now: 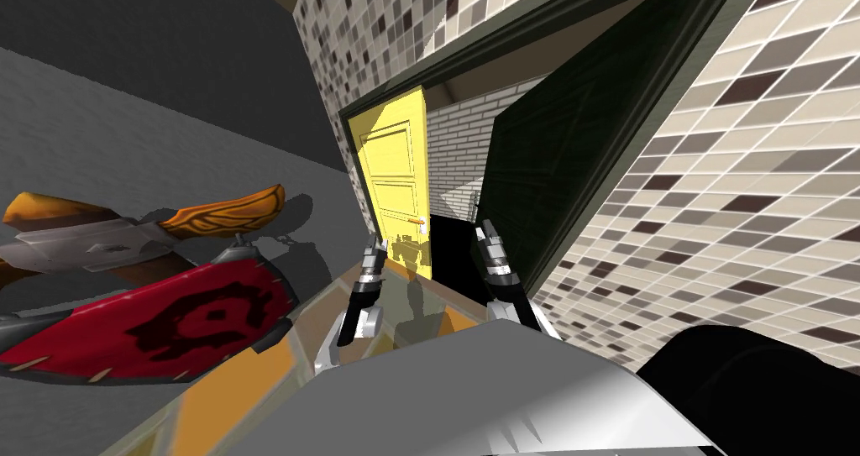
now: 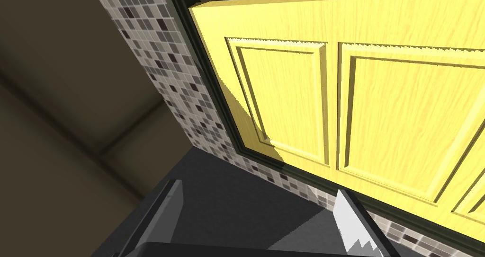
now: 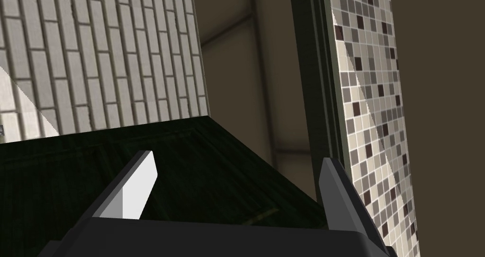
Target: Push the door open
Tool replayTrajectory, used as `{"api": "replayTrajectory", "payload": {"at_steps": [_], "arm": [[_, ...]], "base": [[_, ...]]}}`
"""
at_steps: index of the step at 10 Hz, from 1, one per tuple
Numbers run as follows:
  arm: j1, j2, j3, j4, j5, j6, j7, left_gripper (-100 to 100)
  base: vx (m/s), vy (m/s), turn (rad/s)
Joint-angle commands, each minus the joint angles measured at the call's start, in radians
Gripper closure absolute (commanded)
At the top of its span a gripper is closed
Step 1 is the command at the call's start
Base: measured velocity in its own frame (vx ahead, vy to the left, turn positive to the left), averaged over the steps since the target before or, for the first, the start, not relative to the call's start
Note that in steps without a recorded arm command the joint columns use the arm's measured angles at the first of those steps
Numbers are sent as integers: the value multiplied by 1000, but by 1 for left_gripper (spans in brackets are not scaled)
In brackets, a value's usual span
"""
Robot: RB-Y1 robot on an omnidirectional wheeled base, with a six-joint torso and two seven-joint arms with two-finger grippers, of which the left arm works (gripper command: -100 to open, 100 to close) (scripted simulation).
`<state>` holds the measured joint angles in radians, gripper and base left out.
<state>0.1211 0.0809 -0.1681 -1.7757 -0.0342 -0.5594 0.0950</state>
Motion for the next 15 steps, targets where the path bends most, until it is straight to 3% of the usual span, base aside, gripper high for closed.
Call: {"api": "replayTrajectory", "payload": {"at_steps": [1,5,6,14,15], "arm": [[-13,-5,-7,28,-5,-1,0,-100],[-86,-5,-28,150,-19,14,22,-100],[-86,-5,-28,159,-19,14,22,-100],[-214,-14,-67,380,-44,40,62,-100],[-214,-14,-67,389,-44,40,62,-100]], "base": [[61,38,-11],[73,50,-33],[68,45,-10],[76,46,-29],[66,46,-13]]}}
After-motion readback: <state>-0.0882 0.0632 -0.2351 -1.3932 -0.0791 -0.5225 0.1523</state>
